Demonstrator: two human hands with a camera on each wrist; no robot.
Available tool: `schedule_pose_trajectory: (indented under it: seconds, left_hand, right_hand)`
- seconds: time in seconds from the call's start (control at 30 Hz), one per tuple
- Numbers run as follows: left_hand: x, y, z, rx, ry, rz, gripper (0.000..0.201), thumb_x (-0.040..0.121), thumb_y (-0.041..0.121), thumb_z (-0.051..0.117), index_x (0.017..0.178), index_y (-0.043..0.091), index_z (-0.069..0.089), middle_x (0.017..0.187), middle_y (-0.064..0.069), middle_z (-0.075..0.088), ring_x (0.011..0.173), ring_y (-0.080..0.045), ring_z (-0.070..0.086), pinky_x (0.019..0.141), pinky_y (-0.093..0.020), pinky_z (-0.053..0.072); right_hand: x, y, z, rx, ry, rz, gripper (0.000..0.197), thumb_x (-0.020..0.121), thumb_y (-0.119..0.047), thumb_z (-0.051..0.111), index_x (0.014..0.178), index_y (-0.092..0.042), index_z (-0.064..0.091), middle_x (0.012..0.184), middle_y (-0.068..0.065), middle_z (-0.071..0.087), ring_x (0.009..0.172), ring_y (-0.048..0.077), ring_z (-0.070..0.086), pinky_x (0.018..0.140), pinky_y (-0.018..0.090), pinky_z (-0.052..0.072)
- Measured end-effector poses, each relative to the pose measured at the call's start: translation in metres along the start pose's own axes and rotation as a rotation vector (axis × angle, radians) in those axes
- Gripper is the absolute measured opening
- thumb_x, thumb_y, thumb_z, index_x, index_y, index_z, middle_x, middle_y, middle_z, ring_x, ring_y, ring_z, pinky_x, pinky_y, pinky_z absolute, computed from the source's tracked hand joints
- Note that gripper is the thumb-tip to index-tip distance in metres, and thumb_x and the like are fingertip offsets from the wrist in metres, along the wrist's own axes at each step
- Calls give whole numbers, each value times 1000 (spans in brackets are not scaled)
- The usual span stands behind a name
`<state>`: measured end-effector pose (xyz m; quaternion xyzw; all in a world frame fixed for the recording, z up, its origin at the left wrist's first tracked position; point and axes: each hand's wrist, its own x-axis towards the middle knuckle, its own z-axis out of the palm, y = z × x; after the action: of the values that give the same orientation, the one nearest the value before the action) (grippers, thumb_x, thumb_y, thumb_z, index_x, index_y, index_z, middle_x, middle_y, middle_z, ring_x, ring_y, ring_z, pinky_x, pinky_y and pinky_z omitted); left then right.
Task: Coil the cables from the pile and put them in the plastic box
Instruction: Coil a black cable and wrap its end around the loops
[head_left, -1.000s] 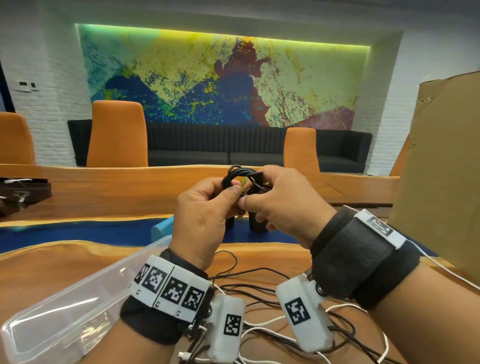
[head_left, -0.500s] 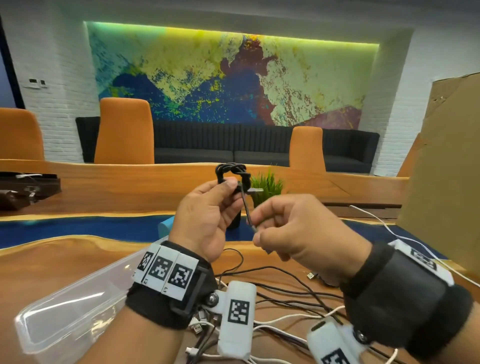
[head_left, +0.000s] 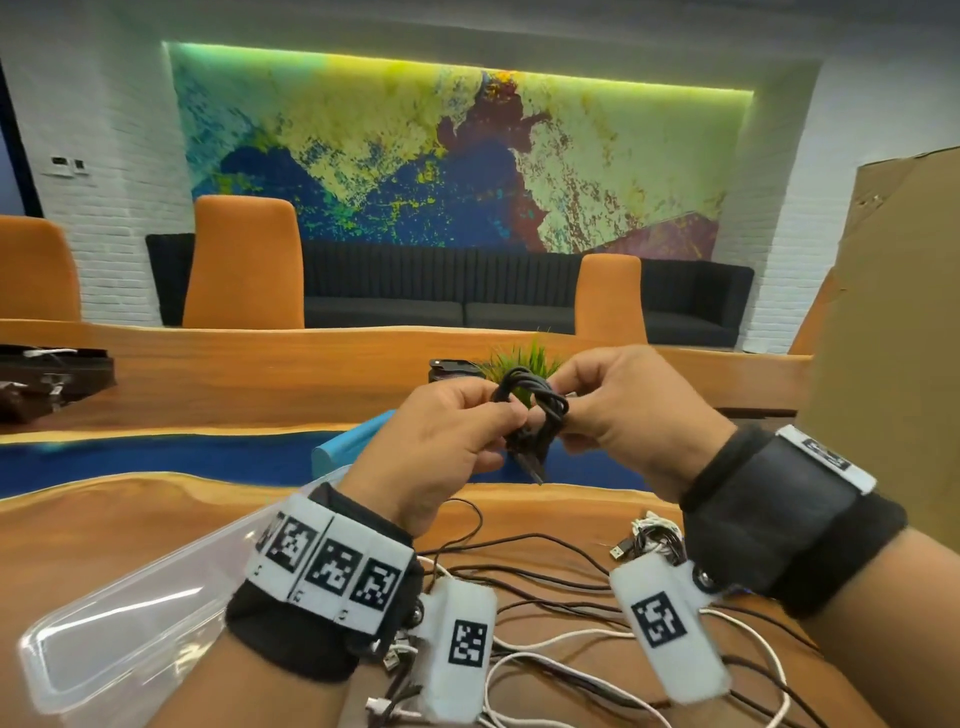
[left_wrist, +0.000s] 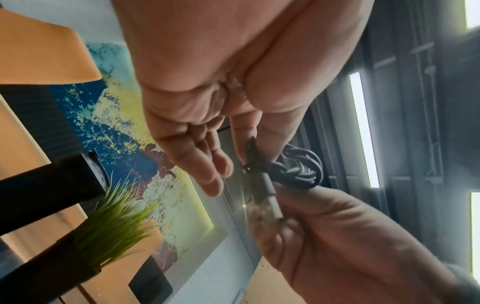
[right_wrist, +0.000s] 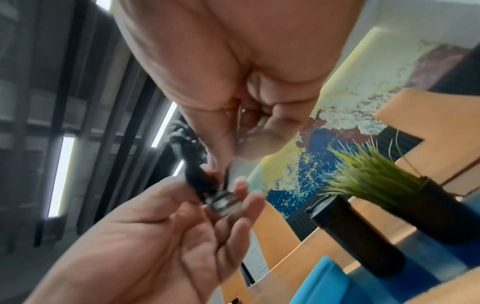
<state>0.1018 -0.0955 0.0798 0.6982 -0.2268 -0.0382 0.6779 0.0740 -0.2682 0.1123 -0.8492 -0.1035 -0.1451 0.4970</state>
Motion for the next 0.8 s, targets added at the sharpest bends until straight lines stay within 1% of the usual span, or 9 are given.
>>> schedule_pose_trajectory:
  seconds: [0.03, 0.13, 0.23, 0.33, 0.4, 0.47, 0.57, 0.7, 0.8]
  left_hand:
    - [-1, 0, 3, -22, 25, 14, 18, 96, 14, 60, 108, 5, 69, 100, -13, 76, 90, -22, 73, 78, -32, 58]
    - [1, -2, 8, -88, 151, 83, 13, 96, 9, 59, 103, 4, 68, 95, -17, 75, 83, -24, 74, 68, -32, 61]
    - [3, -7, 7, -7, 260, 195, 12, 95, 10, 62, 101, 15, 72, 92, -9, 75, 86, -20, 74, 70, -34, 61]
    - [2, -8, 10, 17, 246, 234, 15, 95, 11, 63, 105, 15, 73, 93, -6, 76, 87, -18, 74, 70, -31, 61]
    - [0, -6, 14, -30, 193, 206, 16, 95, 9, 60, 107, 10, 71, 95, -10, 75, 87, -21, 74, 68, -29, 61]
    - [-1, -5, 15, -58, 152, 189, 17, 97, 6, 57, 108, 7, 70, 96, -15, 74, 86, -22, 74, 67, -28, 60]
    - [1, -8, 10, -73, 130, 172, 18, 99, 6, 54, 106, 8, 70, 97, -15, 73, 83, -20, 73, 68, -28, 59]
    - [5, -11, 5, -48, 90, 102, 19, 100, 9, 51, 107, 10, 69, 102, -14, 73, 87, -16, 68, 74, -26, 57]
    - [6, -16, 1, 114, 62, 104, 19, 101, 14, 51, 107, 17, 70, 101, -8, 74, 91, -14, 65, 78, -28, 50]
  right_hand:
    - [-2, 1, 2, 61, 3, 13, 3, 82, -4, 74, 81, -7, 73, 79, 12, 72, 67, 16, 65, 57, 23, 56]
    - [-12, 4, 6, 280, -61, 72, 20, 86, 10, 62, 96, -2, 73, 95, 19, 74, 91, 29, 71, 77, 34, 61]
    - [-20, 2, 3, 443, -165, 68, 35, 87, 11, 56, 110, -11, 70, 105, 12, 74, 103, 26, 70, 88, 40, 58]
    - [-20, -1, 9, 243, -58, -40, 20, 87, -13, 69, 106, -19, 69, 99, 4, 74, 95, 18, 72, 78, 34, 61]
    - [-14, 0, 15, 38, 110, -111, 12, 90, -16, 67, 102, -17, 70, 94, 2, 72, 88, 15, 71, 70, 29, 61]
    - [-10, 1, 19, -21, 166, -152, 9, 93, -14, 63, 100, -17, 68, 95, 2, 70, 87, 14, 70, 68, 27, 61]
    - [-9, 4, 23, 73, 125, -118, 15, 95, -11, 58, 95, -24, 65, 98, 2, 68, 89, 15, 70, 66, 25, 60]
    - [-7, 5, 19, 415, -10, 124, 10, 96, -11, 58, 100, -11, 67, 104, 11, 71, 94, 22, 71, 68, 28, 59]
    - [-7, 6, 10, 403, -93, 218, 8, 95, -15, 60, 95, -12, 67, 96, 8, 73, 89, 18, 65, 68, 32, 51]
